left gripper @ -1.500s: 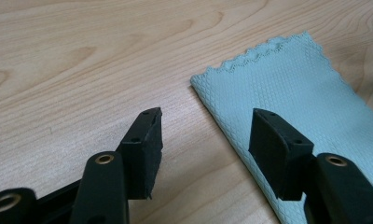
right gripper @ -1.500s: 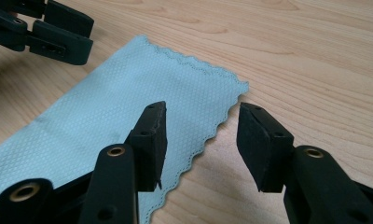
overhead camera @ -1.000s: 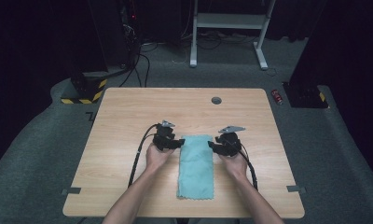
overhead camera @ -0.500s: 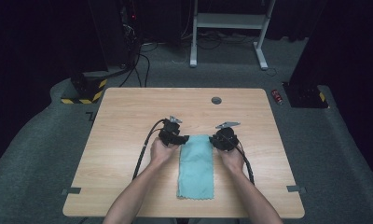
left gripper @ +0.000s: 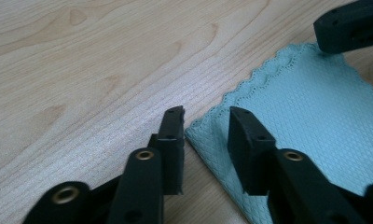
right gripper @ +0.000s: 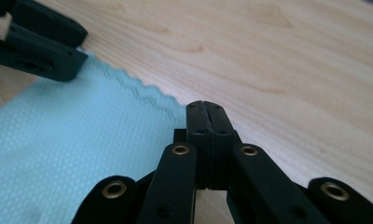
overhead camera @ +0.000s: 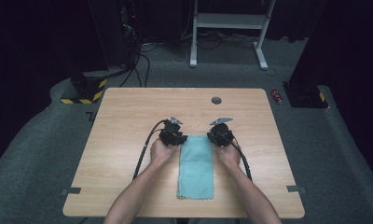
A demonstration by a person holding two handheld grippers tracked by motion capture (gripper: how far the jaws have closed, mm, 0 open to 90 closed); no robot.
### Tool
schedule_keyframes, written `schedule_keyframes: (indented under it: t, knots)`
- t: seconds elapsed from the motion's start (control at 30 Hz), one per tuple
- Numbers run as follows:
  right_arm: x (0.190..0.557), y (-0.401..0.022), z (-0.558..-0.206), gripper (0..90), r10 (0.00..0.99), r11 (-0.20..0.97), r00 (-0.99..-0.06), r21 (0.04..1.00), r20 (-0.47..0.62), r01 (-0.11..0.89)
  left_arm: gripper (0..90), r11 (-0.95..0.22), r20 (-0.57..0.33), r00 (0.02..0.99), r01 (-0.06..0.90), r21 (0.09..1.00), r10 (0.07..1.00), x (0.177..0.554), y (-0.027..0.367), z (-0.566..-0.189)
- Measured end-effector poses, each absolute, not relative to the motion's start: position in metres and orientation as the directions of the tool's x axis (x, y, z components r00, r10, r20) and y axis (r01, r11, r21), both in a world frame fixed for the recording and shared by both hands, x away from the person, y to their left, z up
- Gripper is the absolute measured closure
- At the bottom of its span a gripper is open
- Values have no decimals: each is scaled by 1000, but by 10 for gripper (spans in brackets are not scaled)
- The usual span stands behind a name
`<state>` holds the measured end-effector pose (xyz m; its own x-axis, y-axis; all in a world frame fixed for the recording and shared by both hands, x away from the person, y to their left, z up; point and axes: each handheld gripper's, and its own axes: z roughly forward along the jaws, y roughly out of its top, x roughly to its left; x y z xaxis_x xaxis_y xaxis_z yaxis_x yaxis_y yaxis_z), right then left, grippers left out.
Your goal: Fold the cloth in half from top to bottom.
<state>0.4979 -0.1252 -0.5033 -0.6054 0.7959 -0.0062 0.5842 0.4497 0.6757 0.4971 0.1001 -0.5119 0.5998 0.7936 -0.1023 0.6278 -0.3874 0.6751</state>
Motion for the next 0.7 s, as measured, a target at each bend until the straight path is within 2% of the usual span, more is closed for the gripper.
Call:
schedule_keyframes:
  t: [0.1, 0.27, 0.33, 0.4, 0.47, 0.53, 0.6, 0.63, 0.7]
  knots:
    - [498, -122, -499, 900, 790, 449, -613, 701, -20, 555, 748, -385, -105, 600, 629, 675, 793, 498, 102, -512]
    - [500, -126, -505, 892, 799, 449, -601, 680, -16, 579, 846, -402, -92, 608, 622, 672, 788, 499, 104, -512]
    - [501, -128, -504, 774, 808, 433, -588, 685, -8, 585, 870, -397, -99, 608, 624, 674, 787, 499, 104, -512]
    - [502, -129, -504, 716, 814, 421, -580, 680, 8, 600, 880, -395, -99, 607, 624, 674, 788, 498, 103, -512]
    - [502, -129, -507, 699, 818, 431, -575, 659, 2, 617, 882, -403, -95, 612, 622, 672, 785, 499, 104, -512]
    - [503, -129, -511, 734, 816, 428, -577, 650, 19, 627, 885, -400, -100, 613, 621, 674, 784, 499, 105, -512]
    - [502, -126, -510, 856, 807, 438, -591, 650, 20, 620, 889, -394, -108, 610, 626, 673, 785, 499, 105, -512]
    - [502, -124, -510, 885, 800, 455, -600, 650, 2, 609, 891, -393, -109, 610, 626, 674, 785, 499, 105, -512]
    - [500, -120, -510, 895, 798, 463, -602, 655, -15, 597, 893, -391, -109, 608, 627, 674, 786, 499, 106, -512]
